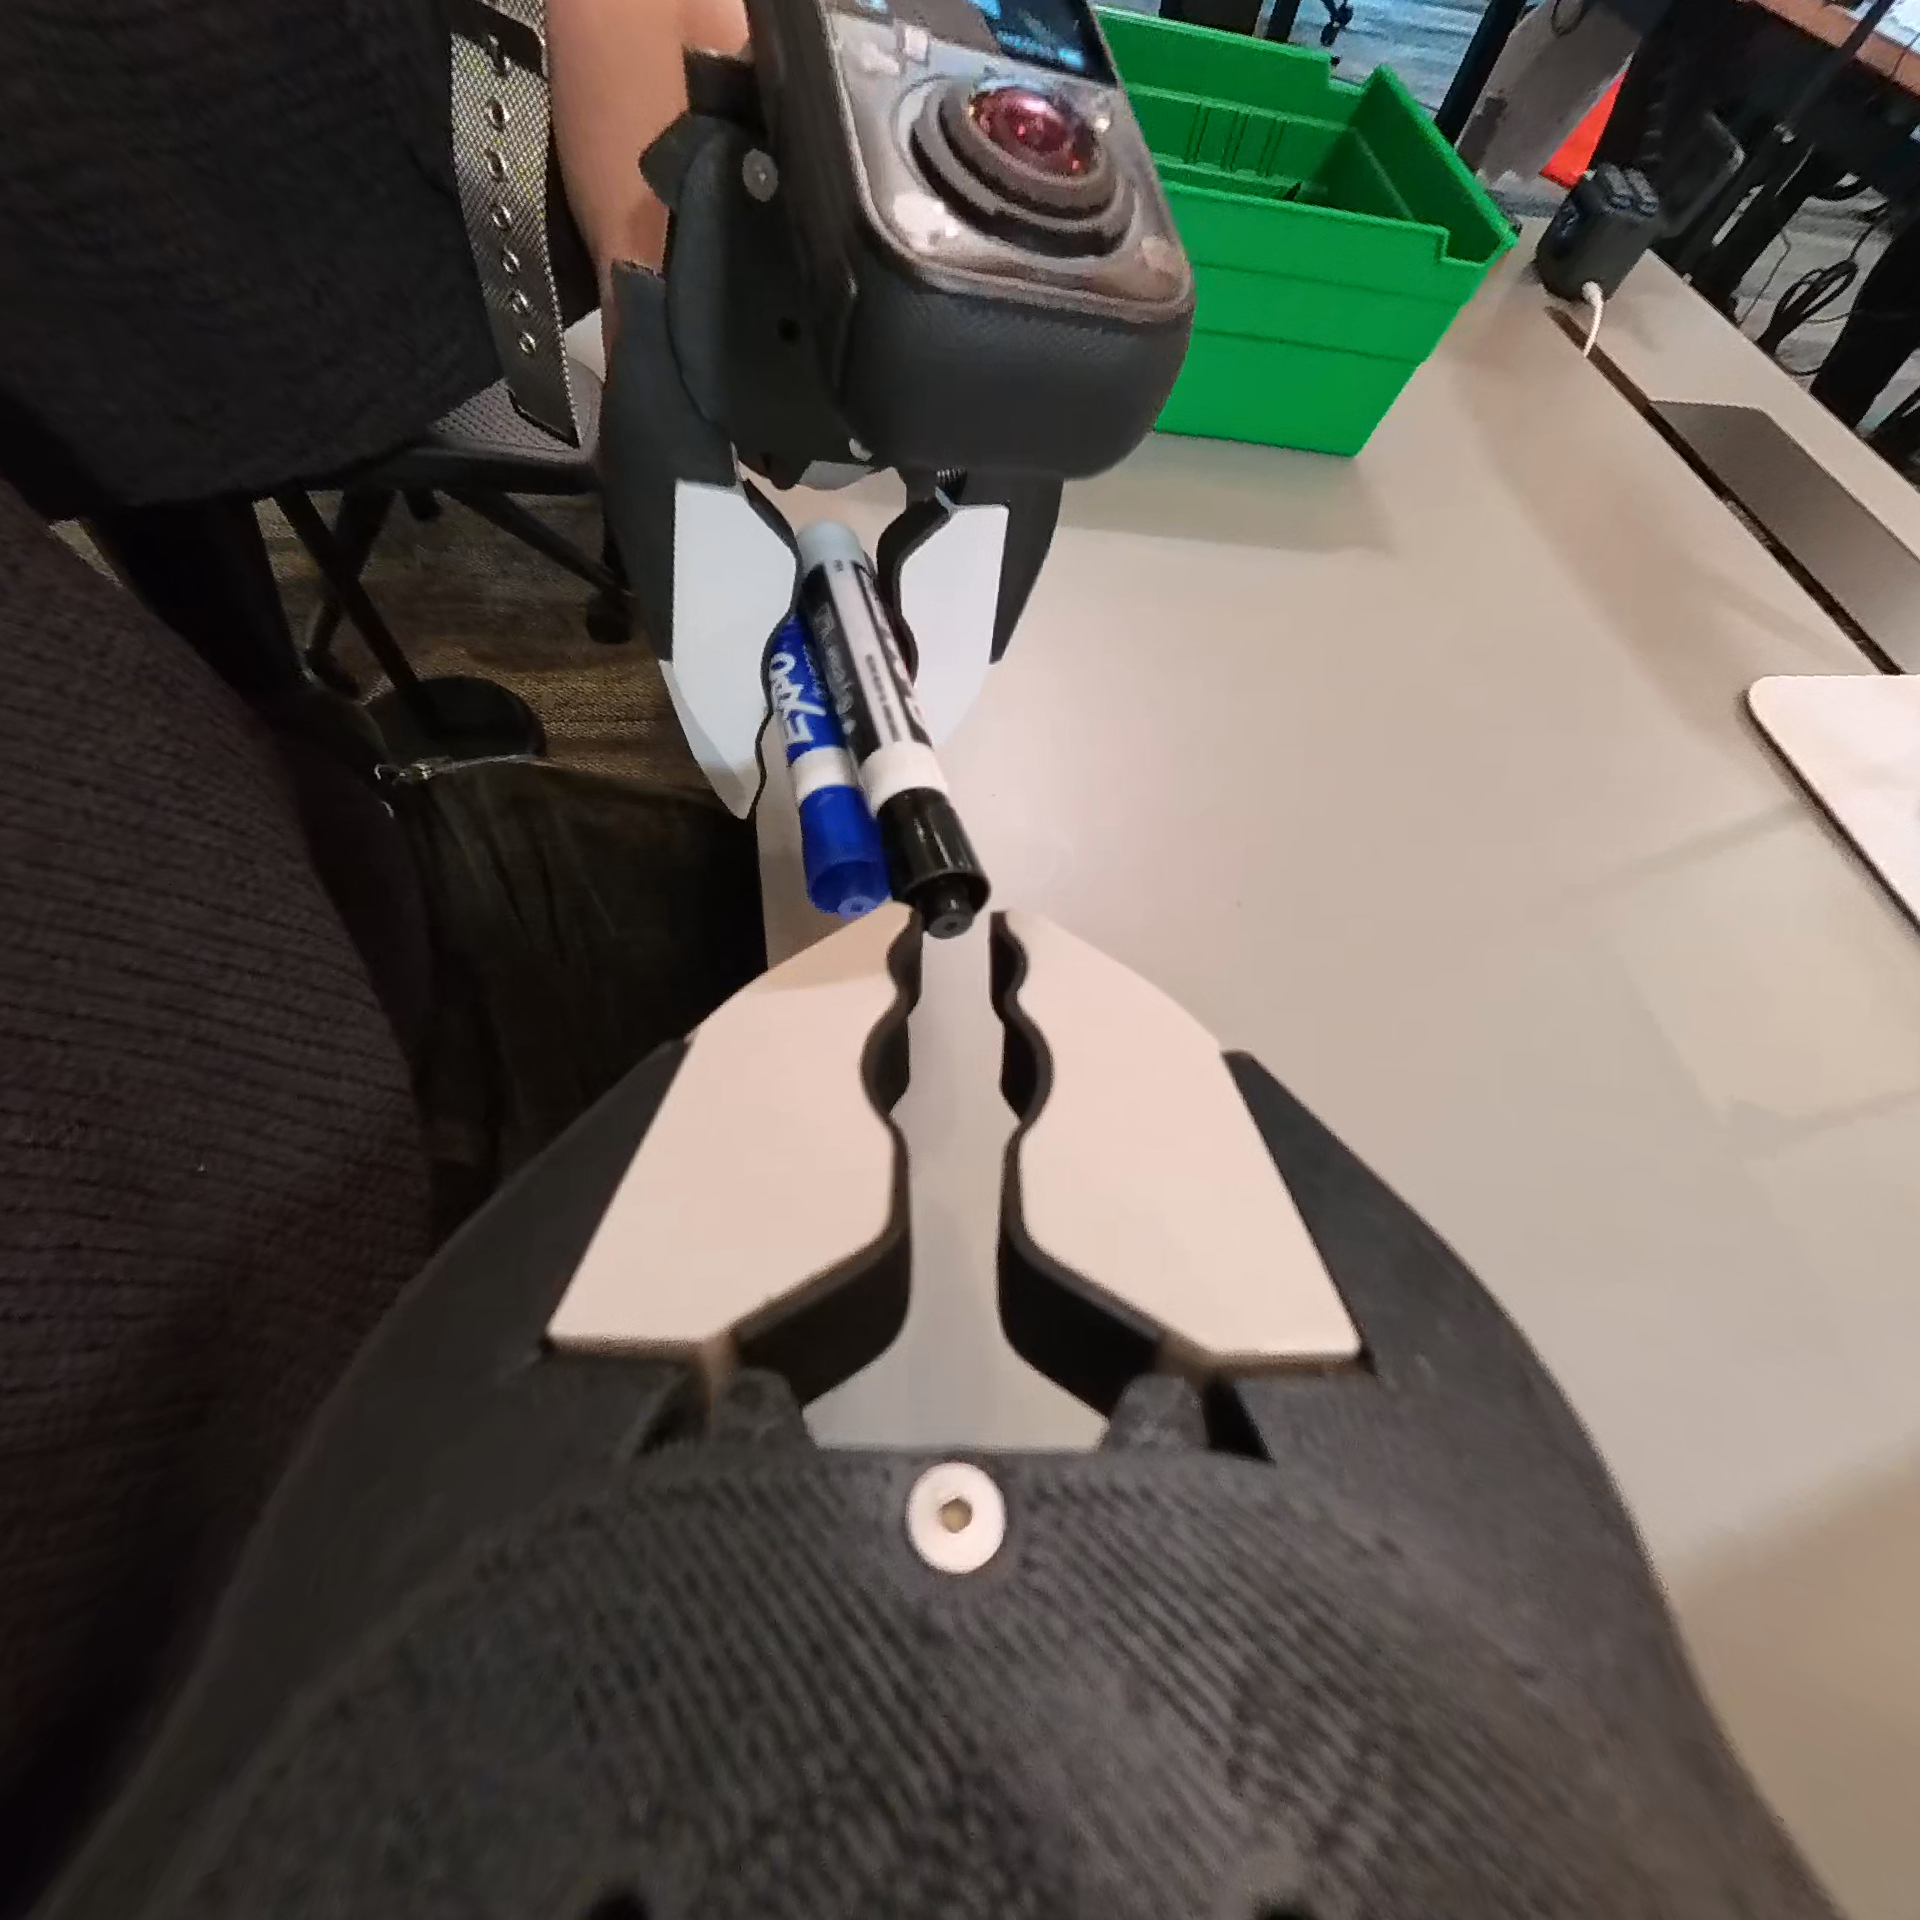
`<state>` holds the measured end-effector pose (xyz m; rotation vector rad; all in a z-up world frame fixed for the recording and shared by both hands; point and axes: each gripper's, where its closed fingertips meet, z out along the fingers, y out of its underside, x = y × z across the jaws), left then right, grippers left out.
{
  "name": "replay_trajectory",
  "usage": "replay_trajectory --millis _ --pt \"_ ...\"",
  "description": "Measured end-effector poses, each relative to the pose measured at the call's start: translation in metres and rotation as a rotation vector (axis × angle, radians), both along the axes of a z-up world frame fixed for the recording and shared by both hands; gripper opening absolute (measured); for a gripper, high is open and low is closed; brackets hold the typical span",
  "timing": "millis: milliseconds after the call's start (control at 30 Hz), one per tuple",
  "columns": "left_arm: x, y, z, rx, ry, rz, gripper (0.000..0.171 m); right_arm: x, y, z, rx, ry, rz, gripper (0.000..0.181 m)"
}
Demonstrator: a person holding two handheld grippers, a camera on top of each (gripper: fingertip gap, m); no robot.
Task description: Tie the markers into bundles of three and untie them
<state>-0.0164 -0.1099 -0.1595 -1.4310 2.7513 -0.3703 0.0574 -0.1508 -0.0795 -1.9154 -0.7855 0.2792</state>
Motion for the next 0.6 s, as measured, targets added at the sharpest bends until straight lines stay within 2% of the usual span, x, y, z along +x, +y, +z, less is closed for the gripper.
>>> replay_trajectory --millis 600 --pt "0.0 -0.001 0.0 0.002 0.002 0.0 0.049 -0.012 0.002 -0.002 0.0 -0.005 0.016 0.011"
